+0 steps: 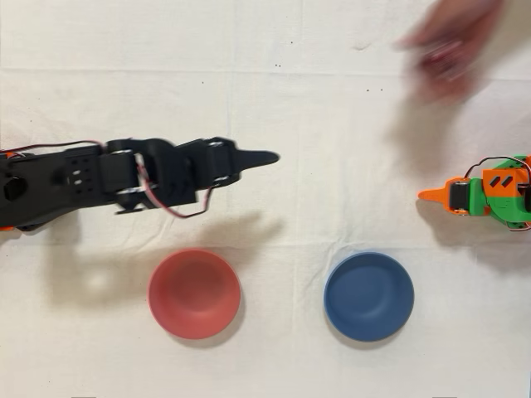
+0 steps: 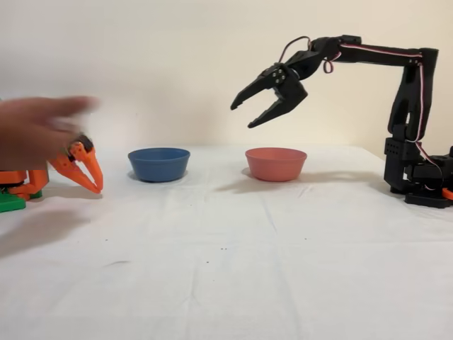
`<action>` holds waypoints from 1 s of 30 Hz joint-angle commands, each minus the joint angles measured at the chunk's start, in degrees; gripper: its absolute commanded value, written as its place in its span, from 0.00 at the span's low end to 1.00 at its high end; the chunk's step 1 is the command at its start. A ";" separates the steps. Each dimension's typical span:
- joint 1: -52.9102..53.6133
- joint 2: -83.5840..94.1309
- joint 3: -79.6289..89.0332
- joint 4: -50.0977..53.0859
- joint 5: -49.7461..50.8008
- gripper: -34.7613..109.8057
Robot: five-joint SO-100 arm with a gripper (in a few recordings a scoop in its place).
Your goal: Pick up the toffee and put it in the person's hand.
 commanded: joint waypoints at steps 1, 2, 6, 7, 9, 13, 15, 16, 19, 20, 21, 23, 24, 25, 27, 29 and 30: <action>0.97 13.18 6.59 1.49 0.88 0.37; 1.23 15.47 8.96 1.76 0.88 0.37; 2.37 24.61 19.78 3.16 3.08 0.33; 2.81 27.25 23.12 3.43 3.87 0.33; 3.69 33.05 29.53 4.13 4.48 0.32; 4.83 45.79 40.69 4.48 2.81 0.28; 5.71 50.80 44.38 5.71 3.08 0.26; 6.15 53.17 45.79 6.68 2.90 0.25; 7.03 58.71 48.87 9.76 1.85 0.24; 7.21 60.03 49.39 10.99 1.58 0.24; 7.47 61.17 49.92 12.04 1.14 0.24; 7.56 63.37 51.15 13.54 0.88 0.24; 7.56 64.51 52.03 13.89 0.70 0.24; 7.56 65.65 52.73 14.33 0.70 0.24; 7.65 67.76 53.96 15.56 0.79 0.24; 7.65 69.35 55.02 16.52 0.70 0.24; 7.56 70.14 55.63 16.96 0.70 0.24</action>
